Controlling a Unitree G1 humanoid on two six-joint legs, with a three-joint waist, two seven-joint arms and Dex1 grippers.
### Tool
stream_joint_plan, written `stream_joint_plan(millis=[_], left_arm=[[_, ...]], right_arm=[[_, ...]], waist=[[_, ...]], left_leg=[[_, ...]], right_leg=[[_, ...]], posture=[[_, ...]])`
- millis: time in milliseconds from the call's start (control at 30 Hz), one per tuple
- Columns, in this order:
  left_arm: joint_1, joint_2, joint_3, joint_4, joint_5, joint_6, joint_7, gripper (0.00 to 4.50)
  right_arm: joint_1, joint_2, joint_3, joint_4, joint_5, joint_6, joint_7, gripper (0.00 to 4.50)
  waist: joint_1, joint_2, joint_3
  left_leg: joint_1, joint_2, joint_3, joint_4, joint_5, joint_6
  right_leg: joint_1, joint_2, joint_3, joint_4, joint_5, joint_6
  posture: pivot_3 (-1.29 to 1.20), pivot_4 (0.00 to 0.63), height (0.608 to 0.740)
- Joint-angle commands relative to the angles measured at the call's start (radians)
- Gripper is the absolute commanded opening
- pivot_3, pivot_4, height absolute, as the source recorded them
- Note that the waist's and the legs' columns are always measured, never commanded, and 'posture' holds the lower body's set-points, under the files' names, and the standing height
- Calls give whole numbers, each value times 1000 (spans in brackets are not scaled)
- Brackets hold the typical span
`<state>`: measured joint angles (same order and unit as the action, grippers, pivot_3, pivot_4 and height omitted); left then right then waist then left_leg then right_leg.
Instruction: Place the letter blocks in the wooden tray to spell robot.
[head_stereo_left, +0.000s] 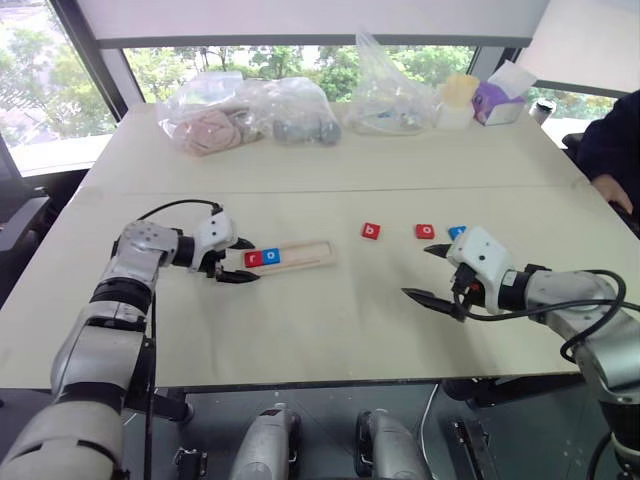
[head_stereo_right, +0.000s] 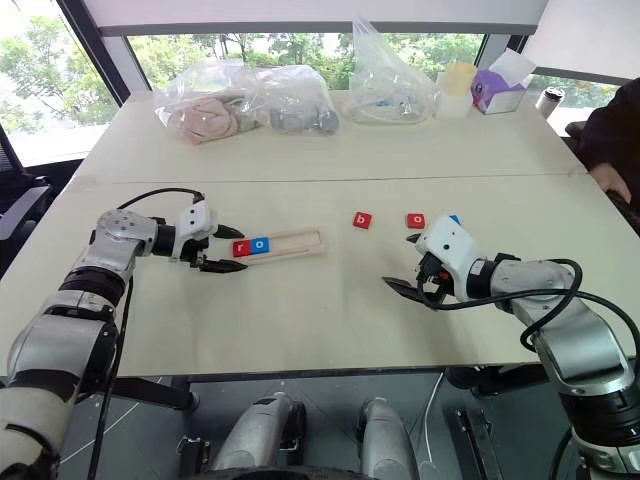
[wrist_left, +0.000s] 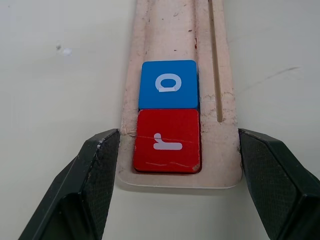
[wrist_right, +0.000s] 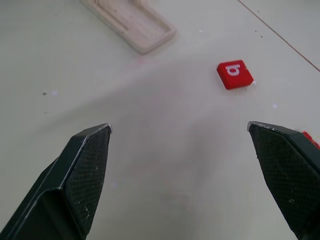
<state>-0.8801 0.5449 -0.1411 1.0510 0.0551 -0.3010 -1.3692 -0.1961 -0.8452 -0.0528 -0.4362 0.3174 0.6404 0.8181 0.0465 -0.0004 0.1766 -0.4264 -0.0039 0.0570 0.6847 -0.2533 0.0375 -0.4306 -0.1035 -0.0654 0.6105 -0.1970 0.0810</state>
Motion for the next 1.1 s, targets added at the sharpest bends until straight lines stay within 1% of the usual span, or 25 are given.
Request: stream_joint_plan(millis=[33, 167, 233, 400, 533, 700, 867, 1100], left_arm=[[40, -80, -73, -14, 38, 26, -34, 3107], [37, -113, -80, -44, 48, 45, -18, 3107], [36, -127, -83, -64, 50, 56, -15, 3107], [40, -133, -103, -119, 59, 71, -28, 3107], [54, -126, -127, -196, 73, 78, -28, 3107], [78, -126, -141, -309, 61, 135, -29, 3107], [110, -132, -151, -404, 56, 188, -16, 3107], [177, -139, -167, -545, 49, 277, 20, 3107]], right_arm=[[-25, -4, 0, -9, -8, -19, -4, 4500], [-28, 3, 7, -8, -10, -23, -9, 4500], [-28, 8, 12, -6, -10, -27, -13, 4500], [-34, 18, 27, 2, -16, -39, -22, 4500], [-33, 26, 32, 10, -20, -51, -24, 4500], [-32, 39, 35, 16, -24, -61, -28, 4500], [-32, 48, 40, 21, -28, -65, -32, 4500], [-39, 57, 53, 29, -34, -70, -33, 4500]], waist=[[6, 0, 0], [21, 0, 0], [22, 0, 0], [22, 0, 0], [20, 0, 0], [19, 0, 0], [18, 0, 0], [16, 0, 0]], left_leg=[[0, -1, 0, 0, 0, 1], [0, -2, 1, 1, -1, 3], [0, -3, 0, 1, -2, 3], [-1, -3, 0, 1, -3, 6], [-1, -4, 0, 1, -5, 9], [-3, -5, 1, 0, -7, 12], [-7, -6, 1, 1, -7, 13], [-7, -6, 1, 1, -7, 12]], right_leg=[[0, -1, 0, 0, 0, 0], [1, -4, 0, -2, 0, 0], [0, -8, -4, -3, -1, 2], [3, -10, -8, -7, -2, 3], [4, -10, -9, -11, -2, 3], [6, -11, -9, -13, -2, 3], [5, -11, -9, -13, -2, 4], [4, -10, -9, -13, -2, 4]], posture=[[0, 150, 725], [0, 150, 725], [0, 150, 725], [0, 150, 725], [0, 150, 725], [0, 150, 725], [0, 150, 725], [0, 150, 725]])
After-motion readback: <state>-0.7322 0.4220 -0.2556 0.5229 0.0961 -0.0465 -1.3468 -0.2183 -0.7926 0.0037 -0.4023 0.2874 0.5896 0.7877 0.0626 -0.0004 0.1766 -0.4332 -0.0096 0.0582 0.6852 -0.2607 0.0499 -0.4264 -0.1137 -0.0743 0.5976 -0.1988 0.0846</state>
